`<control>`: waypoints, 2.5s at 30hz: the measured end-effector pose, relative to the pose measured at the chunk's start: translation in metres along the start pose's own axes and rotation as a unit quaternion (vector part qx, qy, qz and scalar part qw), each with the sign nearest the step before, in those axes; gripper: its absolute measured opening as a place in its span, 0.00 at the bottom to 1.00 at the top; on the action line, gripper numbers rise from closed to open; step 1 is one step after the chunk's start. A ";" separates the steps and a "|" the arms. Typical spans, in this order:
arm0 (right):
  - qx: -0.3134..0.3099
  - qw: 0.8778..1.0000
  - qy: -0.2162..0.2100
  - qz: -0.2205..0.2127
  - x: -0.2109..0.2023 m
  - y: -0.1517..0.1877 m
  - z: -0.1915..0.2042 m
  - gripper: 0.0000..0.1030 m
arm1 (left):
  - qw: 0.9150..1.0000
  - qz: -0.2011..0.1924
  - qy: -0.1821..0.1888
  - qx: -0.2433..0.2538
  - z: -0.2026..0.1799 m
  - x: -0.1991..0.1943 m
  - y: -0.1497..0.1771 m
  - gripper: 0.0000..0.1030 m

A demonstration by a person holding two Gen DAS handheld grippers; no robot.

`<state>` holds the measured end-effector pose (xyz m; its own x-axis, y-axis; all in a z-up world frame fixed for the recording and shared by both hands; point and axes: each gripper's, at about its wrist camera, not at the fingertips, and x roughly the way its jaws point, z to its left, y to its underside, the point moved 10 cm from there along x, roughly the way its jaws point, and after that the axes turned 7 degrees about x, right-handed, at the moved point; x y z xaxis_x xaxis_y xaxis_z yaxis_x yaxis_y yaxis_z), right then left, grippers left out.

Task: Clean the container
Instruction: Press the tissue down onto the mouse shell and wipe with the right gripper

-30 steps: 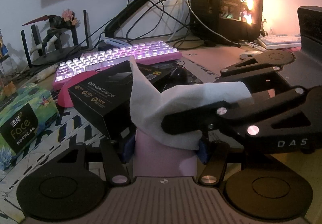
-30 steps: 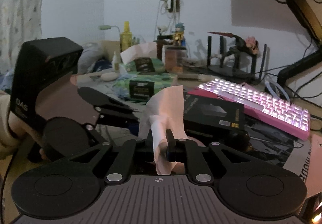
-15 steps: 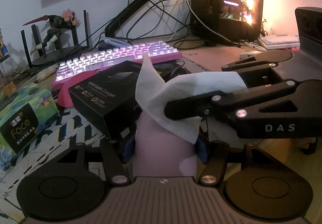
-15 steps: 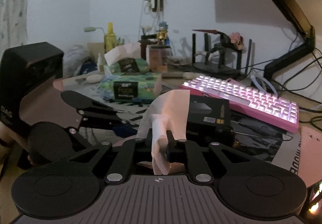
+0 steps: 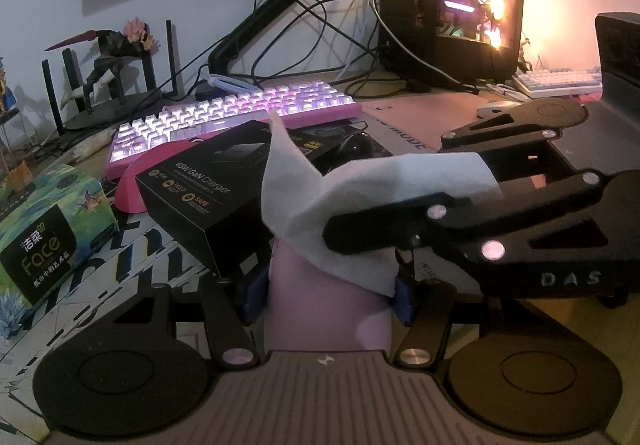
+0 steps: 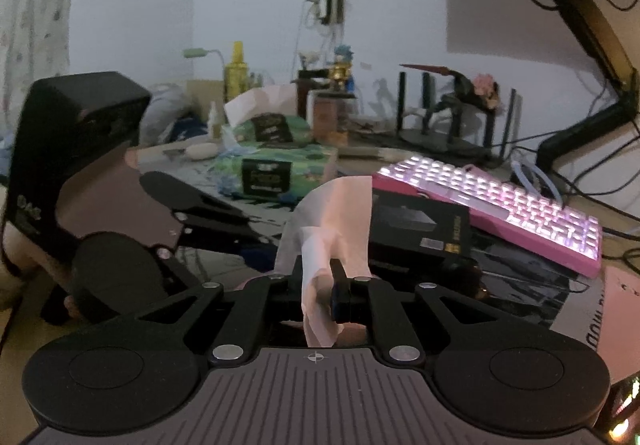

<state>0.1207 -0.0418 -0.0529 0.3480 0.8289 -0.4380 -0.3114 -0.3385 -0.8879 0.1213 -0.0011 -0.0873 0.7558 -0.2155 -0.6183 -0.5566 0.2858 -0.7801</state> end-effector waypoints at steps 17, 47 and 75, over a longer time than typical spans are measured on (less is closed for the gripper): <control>0.018 1.000 0.018 -0.001 -0.002 -0.001 -0.008 0.13 | 1.000 0.000 -0.001 0.001 -0.001 0.000 0.000 0.58; 0.027 0.999 0.017 0.002 -0.002 -0.001 -0.011 0.13 | 1.000 0.000 0.000 0.000 0.000 0.000 0.000 0.58; 0.006 1.000 0.005 0.003 -0.002 0.000 -0.003 0.13 | 1.000 0.000 0.000 0.000 -0.001 -0.001 0.000 0.58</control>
<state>0.1224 -0.0450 -0.0518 0.3556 0.8224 -0.4441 -0.3241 -0.3372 -0.8839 0.1205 -0.0018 -0.0870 0.7560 -0.2153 -0.6182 -0.5566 0.2858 -0.7801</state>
